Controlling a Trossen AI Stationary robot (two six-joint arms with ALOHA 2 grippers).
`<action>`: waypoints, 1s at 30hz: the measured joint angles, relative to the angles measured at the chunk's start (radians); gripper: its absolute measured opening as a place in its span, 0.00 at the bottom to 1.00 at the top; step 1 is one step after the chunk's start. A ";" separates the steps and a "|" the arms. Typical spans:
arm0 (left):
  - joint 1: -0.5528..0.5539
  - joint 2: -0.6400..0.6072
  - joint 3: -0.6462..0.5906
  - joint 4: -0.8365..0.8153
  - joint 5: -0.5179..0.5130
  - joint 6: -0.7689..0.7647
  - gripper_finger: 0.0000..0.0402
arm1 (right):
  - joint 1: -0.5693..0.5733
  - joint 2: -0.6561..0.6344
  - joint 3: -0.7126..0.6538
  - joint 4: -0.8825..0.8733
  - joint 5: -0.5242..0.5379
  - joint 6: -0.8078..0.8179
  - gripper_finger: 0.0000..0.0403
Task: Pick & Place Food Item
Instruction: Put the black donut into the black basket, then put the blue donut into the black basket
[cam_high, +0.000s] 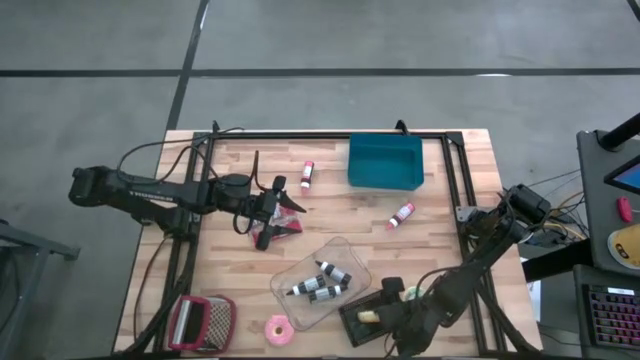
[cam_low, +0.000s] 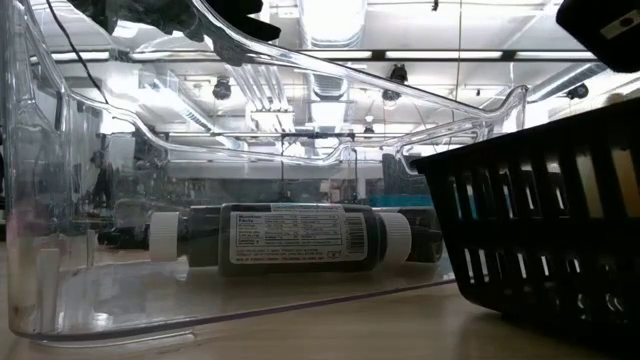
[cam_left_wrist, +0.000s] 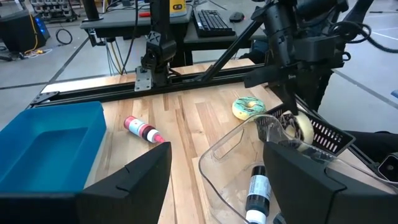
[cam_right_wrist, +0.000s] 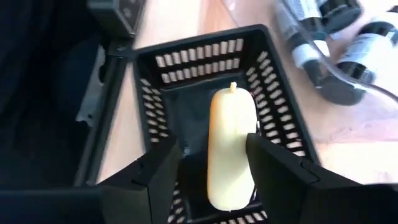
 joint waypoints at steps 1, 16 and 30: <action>0.000 0.000 0.000 0.000 0.000 0.000 0.65 | 0.001 0.000 0.003 0.002 -0.007 -0.002 0.44; 0.000 0.000 0.000 -0.001 -0.001 0.001 0.65 | 0.007 0.000 0.030 -0.014 -0.033 0.006 0.36; 0.000 0.000 0.000 -0.002 -0.003 0.004 0.65 | 0.008 -0.021 0.066 -0.442 0.049 0.249 0.46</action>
